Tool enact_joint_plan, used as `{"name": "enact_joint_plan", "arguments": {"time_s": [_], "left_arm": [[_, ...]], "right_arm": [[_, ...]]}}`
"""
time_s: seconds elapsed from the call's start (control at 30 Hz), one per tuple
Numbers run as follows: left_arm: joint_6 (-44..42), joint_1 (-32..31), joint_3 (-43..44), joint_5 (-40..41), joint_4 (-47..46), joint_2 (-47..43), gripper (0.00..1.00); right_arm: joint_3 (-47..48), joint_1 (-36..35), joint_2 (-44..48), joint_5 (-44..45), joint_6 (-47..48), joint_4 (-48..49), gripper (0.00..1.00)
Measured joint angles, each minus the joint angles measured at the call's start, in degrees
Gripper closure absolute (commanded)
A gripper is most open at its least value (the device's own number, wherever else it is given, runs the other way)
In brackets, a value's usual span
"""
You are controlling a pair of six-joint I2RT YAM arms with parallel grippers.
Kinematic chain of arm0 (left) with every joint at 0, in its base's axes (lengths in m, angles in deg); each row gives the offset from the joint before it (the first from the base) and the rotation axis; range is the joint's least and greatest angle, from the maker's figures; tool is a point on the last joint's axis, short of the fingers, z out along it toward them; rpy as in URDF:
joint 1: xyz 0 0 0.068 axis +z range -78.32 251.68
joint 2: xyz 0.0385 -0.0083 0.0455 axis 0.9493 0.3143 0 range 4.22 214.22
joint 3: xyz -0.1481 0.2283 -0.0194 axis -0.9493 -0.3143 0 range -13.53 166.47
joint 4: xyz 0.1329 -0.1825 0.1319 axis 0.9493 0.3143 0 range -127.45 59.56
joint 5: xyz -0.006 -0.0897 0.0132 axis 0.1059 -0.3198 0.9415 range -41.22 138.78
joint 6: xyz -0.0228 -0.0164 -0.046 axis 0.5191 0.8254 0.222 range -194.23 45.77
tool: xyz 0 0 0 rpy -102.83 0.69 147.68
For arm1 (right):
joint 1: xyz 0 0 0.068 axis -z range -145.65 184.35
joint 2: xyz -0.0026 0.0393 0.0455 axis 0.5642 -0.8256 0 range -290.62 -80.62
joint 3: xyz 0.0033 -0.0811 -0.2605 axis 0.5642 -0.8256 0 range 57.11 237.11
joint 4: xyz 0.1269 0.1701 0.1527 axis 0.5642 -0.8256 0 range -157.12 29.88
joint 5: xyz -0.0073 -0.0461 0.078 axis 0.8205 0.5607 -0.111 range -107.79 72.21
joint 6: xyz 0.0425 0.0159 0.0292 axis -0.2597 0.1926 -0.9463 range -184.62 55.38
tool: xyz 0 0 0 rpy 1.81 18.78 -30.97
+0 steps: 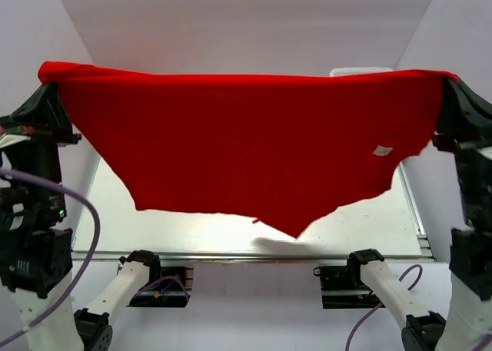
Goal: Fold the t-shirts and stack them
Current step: Flatten out the tshirt
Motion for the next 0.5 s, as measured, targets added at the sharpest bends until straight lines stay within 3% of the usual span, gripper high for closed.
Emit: {"name": "enact_joint_plan", "arguments": {"time_s": [0.5], "left_arm": [[1.44, 0.35, 3.15, -9.97, 3.61, -5.97, 1.00]], "right_arm": [[2.64, 0.02, 7.45, 0.00, 0.39, -0.15, 1.00]]}}
